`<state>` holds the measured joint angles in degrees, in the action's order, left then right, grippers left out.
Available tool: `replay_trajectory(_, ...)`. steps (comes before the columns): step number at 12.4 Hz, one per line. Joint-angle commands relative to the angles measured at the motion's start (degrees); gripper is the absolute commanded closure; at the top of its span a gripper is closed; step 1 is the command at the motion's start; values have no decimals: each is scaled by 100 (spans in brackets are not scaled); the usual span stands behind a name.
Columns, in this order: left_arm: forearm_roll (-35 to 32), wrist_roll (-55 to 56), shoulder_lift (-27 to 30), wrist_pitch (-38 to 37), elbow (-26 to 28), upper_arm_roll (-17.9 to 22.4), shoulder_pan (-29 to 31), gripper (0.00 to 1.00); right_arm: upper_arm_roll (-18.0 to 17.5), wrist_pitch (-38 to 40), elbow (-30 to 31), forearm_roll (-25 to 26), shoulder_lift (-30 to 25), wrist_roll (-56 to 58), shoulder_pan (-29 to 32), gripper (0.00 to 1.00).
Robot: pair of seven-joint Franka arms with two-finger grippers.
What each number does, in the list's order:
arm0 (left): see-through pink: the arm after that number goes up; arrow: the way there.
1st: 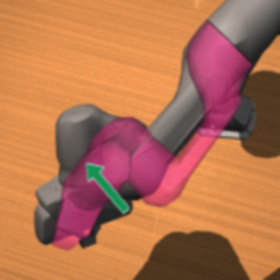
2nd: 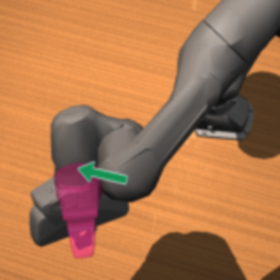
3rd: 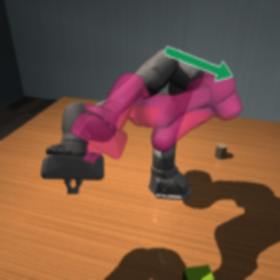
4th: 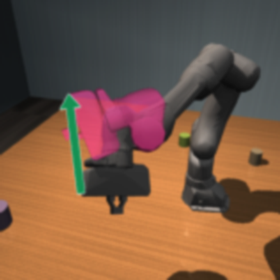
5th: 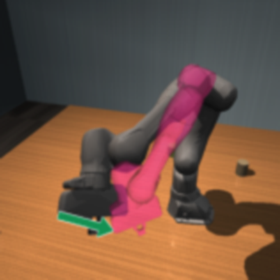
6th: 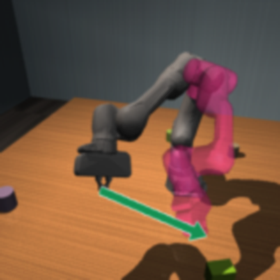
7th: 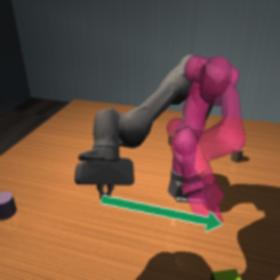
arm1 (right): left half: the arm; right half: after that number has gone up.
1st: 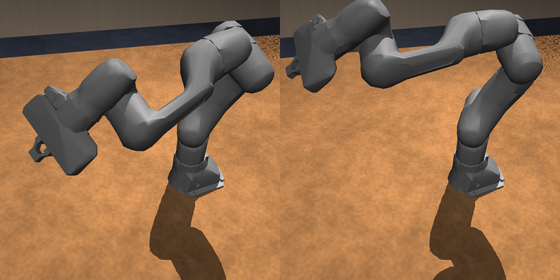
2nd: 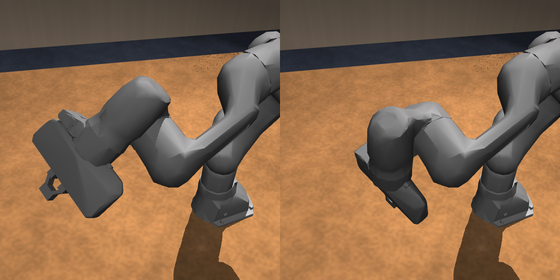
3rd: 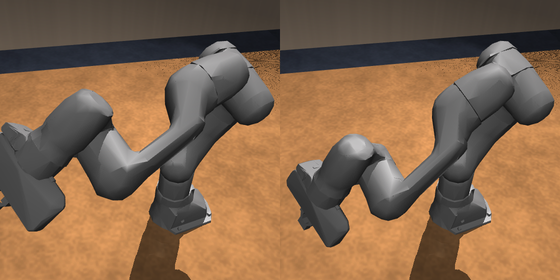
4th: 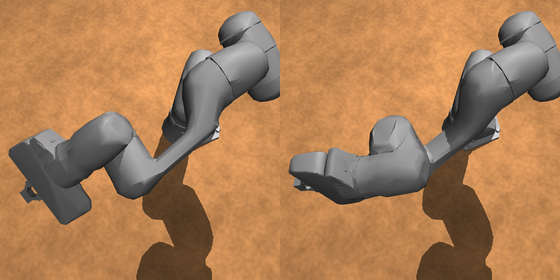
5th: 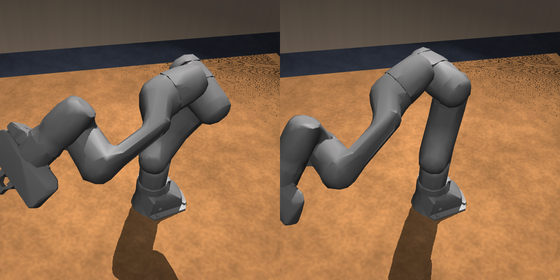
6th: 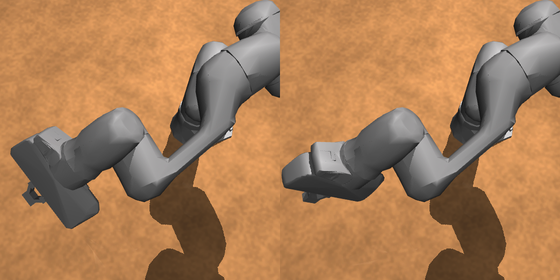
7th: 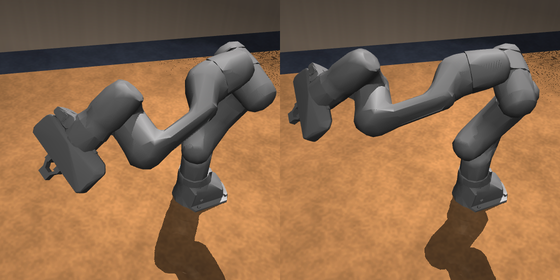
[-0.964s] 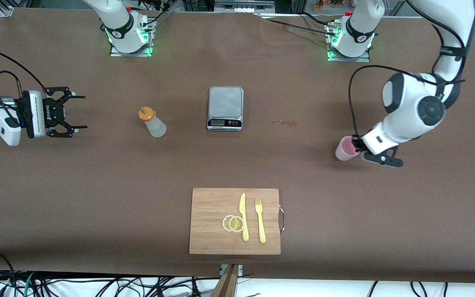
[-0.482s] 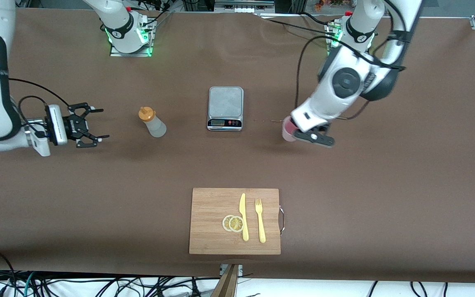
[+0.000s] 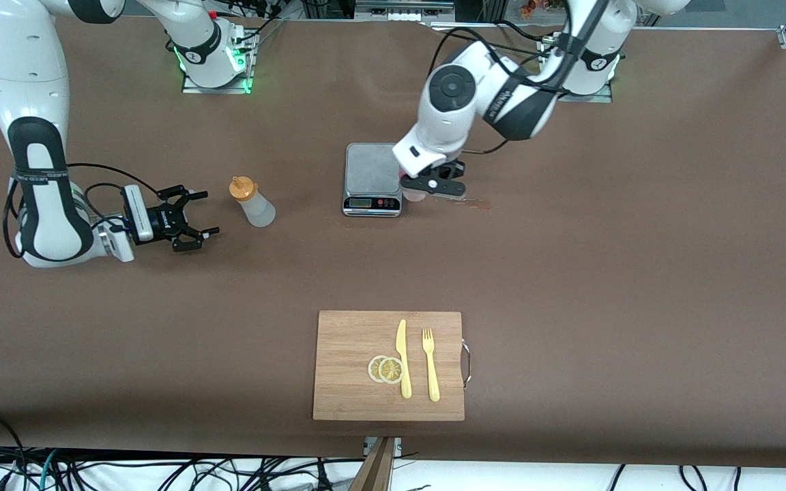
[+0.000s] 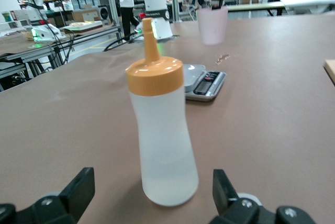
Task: Add sauce to pink cup with both arms
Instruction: 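Carry the pink cup onto the scale while the right gripper reaches the bottle, then release the cup on the scale while the right gripper grasps the bottle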
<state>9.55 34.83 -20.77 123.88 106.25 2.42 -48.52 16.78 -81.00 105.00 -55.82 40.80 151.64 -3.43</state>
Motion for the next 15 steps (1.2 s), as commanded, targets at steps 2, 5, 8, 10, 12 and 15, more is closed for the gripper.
replay_trajectory(2, 320, 444, -471, 363, -360, 110, -490, 100, -87, -73, 626, -499, -152, 480, -44, 0)
replay_trajectory(5, 267, 665, -717, 646, -360, 110, -790, 100, -131, -170, 766, -763, -152, 489, -149, 0)
replay_trajectory(8, 258, 691, -805, 786, -351, 110, -966, 100, -245, -380, 1004, -1132, -152, 515, -281, 0)
replay_trajectory(10, 258, 691, -814, 778, -351, 110, -966, 61, -254, -416, 1153, -1404, -126, 655, -456, 0)
replay_trajectory(12, 258, 621, -753, 725, -360, 153, -879, 0, -254, -451, 1250, -1528, -117, 691, -545, 0)
replay_trajectory(15, 329, 612, -350, 157, -516, 171, -449, 0, -341, -434, 1338, -1703, -117, 770, -563, 0)
